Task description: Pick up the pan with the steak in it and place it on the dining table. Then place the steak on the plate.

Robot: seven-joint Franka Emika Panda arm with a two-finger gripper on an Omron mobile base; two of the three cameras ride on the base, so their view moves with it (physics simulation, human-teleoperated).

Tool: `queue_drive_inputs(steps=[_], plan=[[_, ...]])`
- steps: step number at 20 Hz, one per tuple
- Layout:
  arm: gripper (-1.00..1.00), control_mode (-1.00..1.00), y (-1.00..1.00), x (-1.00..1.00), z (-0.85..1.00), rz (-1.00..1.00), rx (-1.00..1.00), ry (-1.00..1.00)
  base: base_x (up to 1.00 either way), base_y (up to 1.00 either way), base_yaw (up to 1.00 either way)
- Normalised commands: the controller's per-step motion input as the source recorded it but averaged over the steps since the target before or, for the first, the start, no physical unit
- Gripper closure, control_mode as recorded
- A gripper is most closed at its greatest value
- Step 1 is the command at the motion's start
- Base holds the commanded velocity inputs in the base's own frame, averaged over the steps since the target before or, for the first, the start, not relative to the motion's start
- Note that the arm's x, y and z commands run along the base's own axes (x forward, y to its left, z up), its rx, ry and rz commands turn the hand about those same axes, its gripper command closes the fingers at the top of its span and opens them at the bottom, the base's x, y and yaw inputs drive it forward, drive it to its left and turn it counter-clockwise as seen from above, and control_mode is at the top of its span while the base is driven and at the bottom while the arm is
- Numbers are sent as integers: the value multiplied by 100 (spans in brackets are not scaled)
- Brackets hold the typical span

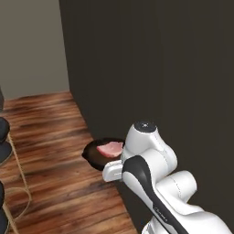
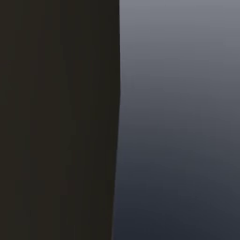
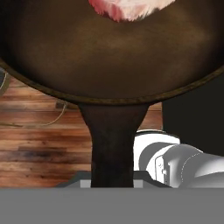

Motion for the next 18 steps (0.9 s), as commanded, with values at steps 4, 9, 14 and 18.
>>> queue_drive_inputs(steps=[4, 9, 14, 18], plan=[[100, 100, 0, 0, 0, 0, 0, 0, 100, -27, 6], [100, 100, 0, 0, 0, 0, 0, 0, 100, -20, 6], [100, 100, 0, 0, 0, 0, 0, 0, 100, -20, 6], [100, 100, 0, 0, 0, 0, 0, 0, 100, -19, 6]])
